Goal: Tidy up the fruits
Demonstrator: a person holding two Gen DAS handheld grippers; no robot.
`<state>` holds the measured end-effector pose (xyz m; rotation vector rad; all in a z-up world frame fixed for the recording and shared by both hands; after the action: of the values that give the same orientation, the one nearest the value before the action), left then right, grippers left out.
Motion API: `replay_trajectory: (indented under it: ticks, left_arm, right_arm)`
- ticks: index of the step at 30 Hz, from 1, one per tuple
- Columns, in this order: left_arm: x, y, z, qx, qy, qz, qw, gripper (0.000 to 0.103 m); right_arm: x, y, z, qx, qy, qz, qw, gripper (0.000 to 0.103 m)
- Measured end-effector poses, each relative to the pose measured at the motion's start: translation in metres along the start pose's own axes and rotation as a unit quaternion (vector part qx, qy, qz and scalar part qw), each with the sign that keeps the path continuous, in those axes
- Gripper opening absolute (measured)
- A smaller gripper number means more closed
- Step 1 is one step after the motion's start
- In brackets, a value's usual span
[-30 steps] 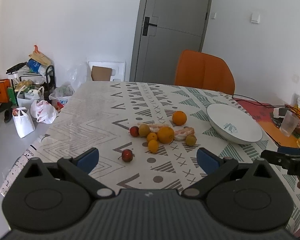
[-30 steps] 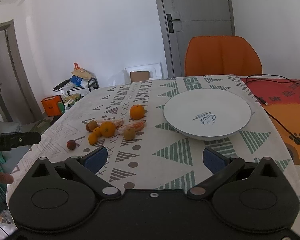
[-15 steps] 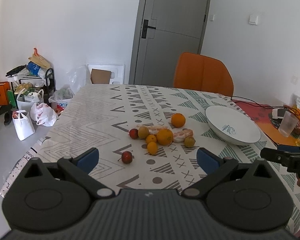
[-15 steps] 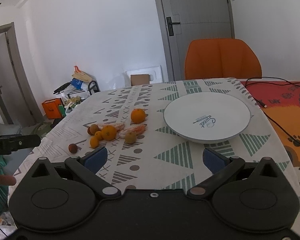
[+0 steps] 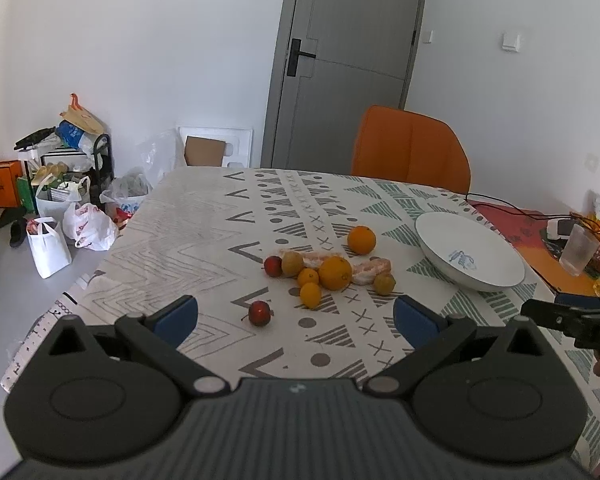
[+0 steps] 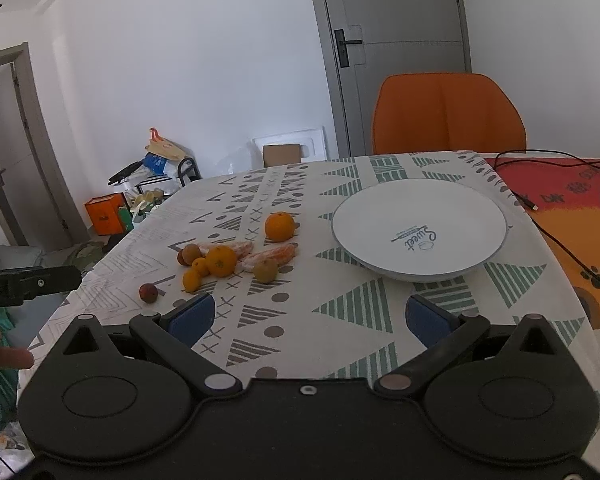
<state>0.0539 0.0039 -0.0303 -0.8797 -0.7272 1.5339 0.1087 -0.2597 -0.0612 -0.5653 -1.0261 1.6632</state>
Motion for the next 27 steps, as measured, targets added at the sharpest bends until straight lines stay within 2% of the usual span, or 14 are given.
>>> replay_trajectory:
  ticks: [16,24,27]
  left_arm:
    - [0.000,0.000,-0.003,-0.013,0.001,-0.007,0.9999,0.102]
    - [0.007,0.001,-0.020,-0.020,0.000,0.008,0.9998,0.100]
    - [0.010,0.002,-0.030,-0.013,0.002,0.012,0.9998,0.097]
  right_arm:
    - [-0.004,0.000,-0.004,0.000,0.003,0.003,1.000,0.103]
    - [-0.007,-0.003,-0.016,0.006,0.005,0.000,1.000,0.103]
    - [-0.009,-0.005,-0.023,0.011,-0.004,-0.011,1.000,0.103]
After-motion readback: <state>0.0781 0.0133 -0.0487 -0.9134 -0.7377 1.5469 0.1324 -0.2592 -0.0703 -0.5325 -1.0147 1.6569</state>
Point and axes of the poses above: each gripper's, at about its wrist camera, not at the fingertips, and z roughly against the way its jaws point, x to its left, y to its underside, the point moved 7 cm from there along -z, roughly the way its jaws point
